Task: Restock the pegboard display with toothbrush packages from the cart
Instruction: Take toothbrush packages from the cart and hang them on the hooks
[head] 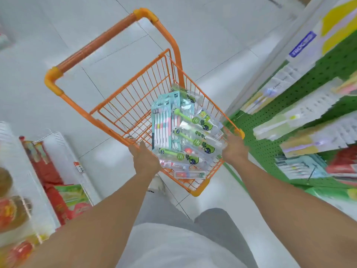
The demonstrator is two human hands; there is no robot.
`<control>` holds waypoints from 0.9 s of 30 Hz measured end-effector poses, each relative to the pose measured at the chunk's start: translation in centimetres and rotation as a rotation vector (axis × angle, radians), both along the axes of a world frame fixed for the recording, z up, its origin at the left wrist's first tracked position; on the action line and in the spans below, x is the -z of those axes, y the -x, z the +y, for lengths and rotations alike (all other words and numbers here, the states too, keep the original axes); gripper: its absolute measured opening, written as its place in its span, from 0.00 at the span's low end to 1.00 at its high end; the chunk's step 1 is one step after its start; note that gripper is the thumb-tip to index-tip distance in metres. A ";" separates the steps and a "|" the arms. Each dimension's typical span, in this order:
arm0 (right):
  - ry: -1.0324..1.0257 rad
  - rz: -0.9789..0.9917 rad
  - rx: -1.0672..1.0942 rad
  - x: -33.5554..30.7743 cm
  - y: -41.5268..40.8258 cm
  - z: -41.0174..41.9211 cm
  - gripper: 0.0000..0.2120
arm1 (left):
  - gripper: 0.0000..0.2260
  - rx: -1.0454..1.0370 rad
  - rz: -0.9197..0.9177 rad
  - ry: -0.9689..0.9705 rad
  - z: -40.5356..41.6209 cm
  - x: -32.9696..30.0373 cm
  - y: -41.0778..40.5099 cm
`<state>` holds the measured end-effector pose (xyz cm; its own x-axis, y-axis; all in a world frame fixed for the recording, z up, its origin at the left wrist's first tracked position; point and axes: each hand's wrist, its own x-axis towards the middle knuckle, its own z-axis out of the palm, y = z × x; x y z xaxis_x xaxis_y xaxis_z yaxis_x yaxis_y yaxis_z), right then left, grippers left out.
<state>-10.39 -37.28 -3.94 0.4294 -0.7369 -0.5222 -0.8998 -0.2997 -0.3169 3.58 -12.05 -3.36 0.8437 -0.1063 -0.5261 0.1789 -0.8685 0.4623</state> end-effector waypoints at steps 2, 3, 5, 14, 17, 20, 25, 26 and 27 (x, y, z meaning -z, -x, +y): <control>-0.088 0.025 0.090 1.1 -0.2 0.7 0.24 | 0.33 0.046 0.006 0.064 0.7 0.9 -1.4; -0.099 0.031 0.117 1.4 -0.3 1.0 0.19 | 0.32 0.046 0.029 0.085 0.9 1.0 -1.9; -0.070 0.024 0.187 1.6 -0.4 1.4 0.11 | 0.27 0.026 0.043 0.092 1.1 1.2 -2.8; -0.223 -0.084 0.197 2.2 -2.9 3.9 0.19 | 0.30 0.014 -0.035 0.041 2.1 1.2 -9.0; -0.315 -0.137 0.129 1.8 -4.6 5.4 0.08 | 0.27 0.097 -0.090 -0.022 3.5 0.8 -12.2; -0.438 -0.124 0.107 1.4 -6.7 6.4 0.19 | 0.26 0.058 -0.074 -0.115 4.8 -0.1 -14.6; -0.314 0.203 -0.233 -2.4 -12.0 5.0 0.05 | 0.17 0.353 0.027 -0.445 4.8 -1.7 -20.4; -0.208 0.150 -0.280 -3.6 -14.0 4.8 0.07 | 0.11 0.397 -0.028 -0.447 4.2 -1.9 -21.7; -0.139 0.027 -0.280 -5.0 -16.4 4.9 0.10 | 0.07 0.426 -0.072 -0.373 3.4 -2.3 -22.8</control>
